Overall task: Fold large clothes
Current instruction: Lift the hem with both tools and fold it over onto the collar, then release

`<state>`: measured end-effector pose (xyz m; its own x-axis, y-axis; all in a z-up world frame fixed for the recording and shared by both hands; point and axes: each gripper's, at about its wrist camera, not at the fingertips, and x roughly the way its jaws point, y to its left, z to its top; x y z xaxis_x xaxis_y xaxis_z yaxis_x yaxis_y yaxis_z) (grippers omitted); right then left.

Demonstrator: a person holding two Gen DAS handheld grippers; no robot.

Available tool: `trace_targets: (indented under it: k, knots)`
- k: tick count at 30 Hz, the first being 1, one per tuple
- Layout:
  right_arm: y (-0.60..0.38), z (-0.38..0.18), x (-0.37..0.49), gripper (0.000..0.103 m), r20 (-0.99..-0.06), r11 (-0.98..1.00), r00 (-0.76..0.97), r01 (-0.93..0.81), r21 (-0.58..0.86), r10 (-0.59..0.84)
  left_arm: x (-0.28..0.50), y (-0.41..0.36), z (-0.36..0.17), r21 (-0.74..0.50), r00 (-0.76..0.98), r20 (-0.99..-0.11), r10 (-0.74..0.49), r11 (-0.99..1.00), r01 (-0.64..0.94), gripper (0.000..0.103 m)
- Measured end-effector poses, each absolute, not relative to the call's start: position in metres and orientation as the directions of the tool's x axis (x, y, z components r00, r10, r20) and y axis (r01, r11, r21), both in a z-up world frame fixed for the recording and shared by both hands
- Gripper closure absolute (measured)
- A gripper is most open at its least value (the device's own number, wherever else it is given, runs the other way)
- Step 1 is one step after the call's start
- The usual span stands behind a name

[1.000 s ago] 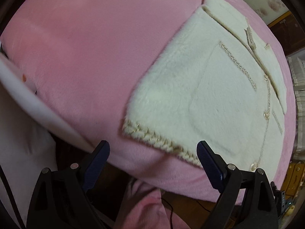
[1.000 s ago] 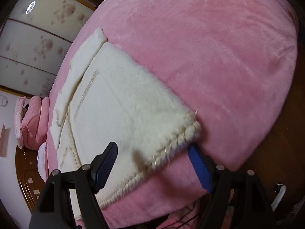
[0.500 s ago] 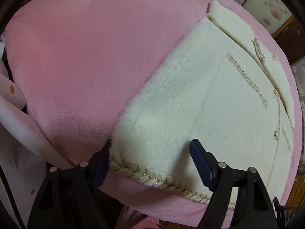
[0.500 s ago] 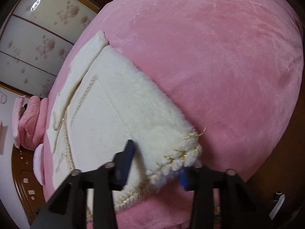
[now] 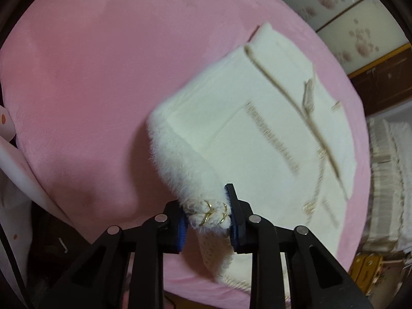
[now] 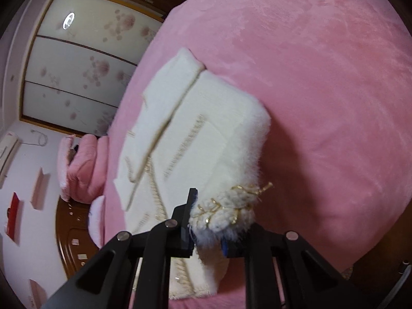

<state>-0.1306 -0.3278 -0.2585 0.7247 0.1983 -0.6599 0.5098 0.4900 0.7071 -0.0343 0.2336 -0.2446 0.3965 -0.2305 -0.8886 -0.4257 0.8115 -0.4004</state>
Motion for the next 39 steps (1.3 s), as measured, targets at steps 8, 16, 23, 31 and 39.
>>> trace_targets:
  k: [8,16,23,31,39]
  knots:
    - [-0.323,-0.198,-0.089,0.093,-0.535,0.514,0.826,0.385,0.767,0.178,-0.003,0.208,-0.171,-0.437,0.548,-0.806,-0.225,0.850,-0.293,0.085]
    - [-0.335,-0.139,-0.037,0.093,-0.369,0.501,0.917,0.249,0.829,0.154,0.056,0.203,-0.089,-0.441,0.674,-0.703,-0.227,0.883,-0.162,0.088]
    - [-0.346,-0.108,-0.002,0.093,-0.302,0.509,0.950,0.226,0.831,0.072,0.109,0.207,-0.053,-0.370,0.721,-0.678,-0.146,0.915,-0.163,0.090]
    - [-0.361,-0.115,0.049,0.093,-0.281,0.527,0.960,0.231,0.818,0.015,0.174,0.200,-0.063,-0.363,0.763,-0.635,-0.119,0.918,-0.158,0.090]
    - [-0.386,-0.125,0.114,0.093,-0.331,0.563,0.943,0.259,0.785,0.029,0.241,0.170,-0.076,-0.256,0.762,-0.646,-0.035,0.951,-0.174,0.091]
